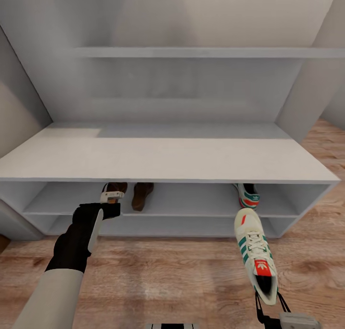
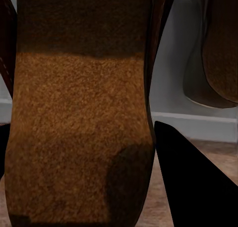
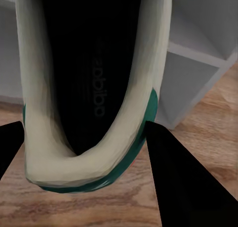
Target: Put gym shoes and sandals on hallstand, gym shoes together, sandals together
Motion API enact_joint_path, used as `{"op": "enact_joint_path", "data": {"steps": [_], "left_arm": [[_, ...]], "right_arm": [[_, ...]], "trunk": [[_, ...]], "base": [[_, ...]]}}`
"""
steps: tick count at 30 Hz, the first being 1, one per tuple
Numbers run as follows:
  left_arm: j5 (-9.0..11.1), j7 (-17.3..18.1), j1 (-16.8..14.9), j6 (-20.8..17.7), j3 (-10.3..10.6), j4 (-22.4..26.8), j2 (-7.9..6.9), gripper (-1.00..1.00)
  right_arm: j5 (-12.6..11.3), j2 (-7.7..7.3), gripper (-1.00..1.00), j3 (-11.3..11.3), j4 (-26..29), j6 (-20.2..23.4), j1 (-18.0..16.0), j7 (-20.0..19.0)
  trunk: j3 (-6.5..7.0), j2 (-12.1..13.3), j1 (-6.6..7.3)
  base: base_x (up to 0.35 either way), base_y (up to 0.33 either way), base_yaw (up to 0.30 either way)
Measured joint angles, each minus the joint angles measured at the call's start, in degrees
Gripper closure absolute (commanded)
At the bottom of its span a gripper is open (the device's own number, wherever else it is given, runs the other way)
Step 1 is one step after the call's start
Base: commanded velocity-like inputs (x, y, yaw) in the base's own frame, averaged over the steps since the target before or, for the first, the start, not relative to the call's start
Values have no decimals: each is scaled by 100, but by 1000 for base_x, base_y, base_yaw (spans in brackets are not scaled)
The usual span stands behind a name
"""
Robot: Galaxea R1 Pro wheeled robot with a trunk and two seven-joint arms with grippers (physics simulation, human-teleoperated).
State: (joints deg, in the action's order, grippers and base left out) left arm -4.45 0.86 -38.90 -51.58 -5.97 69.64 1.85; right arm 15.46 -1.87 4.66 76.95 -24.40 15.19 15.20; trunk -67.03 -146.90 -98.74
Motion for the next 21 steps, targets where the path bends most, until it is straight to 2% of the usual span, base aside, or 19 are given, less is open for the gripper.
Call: {"op": "enact_joint_path", "data": {"steps": [7, 21], "left_arm": [[11, 0, 4, -1, 6, -2, 0, 100], [8, 1, 6, 1, 8, -2, -8, 100]], "right_arm": [[-1, 2, 100, 3, -16, -1, 1, 0], [-1, 2, 100, 6, -30, -1, -3, 0]], "trunk": [[0, 0, 0], [0, 0, 0]], "base": [[128, 0, 0], [11, 0, 0]]}}
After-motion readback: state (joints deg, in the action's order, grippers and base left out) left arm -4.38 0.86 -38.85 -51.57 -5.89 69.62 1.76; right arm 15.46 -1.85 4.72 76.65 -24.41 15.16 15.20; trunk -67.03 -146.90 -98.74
